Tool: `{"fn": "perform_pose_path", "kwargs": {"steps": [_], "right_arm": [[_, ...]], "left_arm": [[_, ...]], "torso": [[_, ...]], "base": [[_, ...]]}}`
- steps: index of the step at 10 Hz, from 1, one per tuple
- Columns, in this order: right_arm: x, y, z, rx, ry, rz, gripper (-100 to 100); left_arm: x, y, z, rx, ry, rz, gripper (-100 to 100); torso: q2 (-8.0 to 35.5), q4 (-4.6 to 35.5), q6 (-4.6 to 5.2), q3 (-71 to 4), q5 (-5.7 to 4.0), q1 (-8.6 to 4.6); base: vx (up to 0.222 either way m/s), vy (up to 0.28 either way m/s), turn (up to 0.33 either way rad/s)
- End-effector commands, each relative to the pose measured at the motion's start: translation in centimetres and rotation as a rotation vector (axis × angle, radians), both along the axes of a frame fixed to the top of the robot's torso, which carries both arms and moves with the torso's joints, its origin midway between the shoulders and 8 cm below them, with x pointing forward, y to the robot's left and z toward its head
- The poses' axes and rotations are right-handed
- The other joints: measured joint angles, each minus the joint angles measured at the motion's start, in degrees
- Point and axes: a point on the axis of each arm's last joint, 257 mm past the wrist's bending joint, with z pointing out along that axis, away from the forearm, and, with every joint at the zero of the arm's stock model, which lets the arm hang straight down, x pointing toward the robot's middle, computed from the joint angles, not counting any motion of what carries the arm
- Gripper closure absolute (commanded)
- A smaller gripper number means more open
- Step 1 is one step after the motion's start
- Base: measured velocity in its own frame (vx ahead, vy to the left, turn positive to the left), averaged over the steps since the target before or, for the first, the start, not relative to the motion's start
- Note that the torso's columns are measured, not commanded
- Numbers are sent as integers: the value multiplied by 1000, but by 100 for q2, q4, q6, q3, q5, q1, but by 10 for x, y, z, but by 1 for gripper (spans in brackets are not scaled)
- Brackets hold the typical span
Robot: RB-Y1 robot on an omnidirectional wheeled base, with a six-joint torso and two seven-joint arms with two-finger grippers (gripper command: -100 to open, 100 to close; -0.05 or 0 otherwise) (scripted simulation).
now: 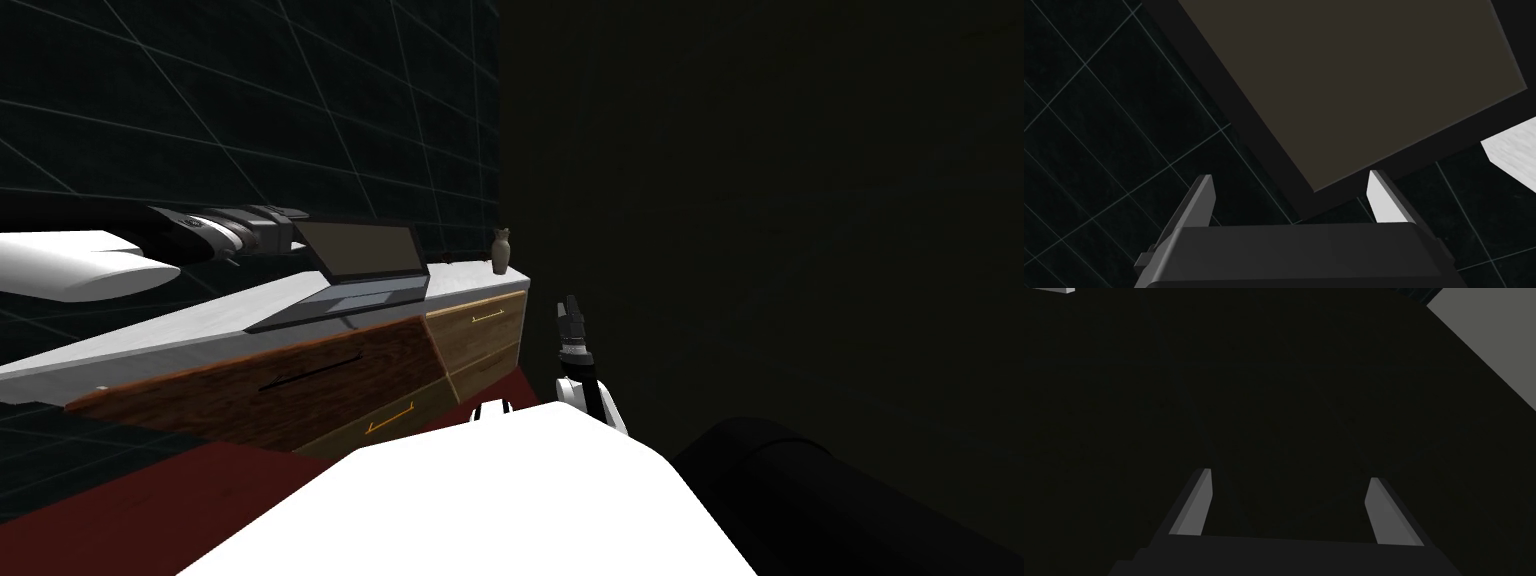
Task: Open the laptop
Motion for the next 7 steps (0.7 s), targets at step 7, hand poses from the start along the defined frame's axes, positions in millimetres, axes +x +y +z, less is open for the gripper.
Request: {"fn": "perform_pose_path", "kwargs": {"steps": [7], "right_arm": [[0,0,0,0,0,0,0]], "left_arm": [[-20,55,13,-80,50,155,-100]], "torso": [[-9,-4,1,-7,1,1]], "base": [[111,40,20]]}}
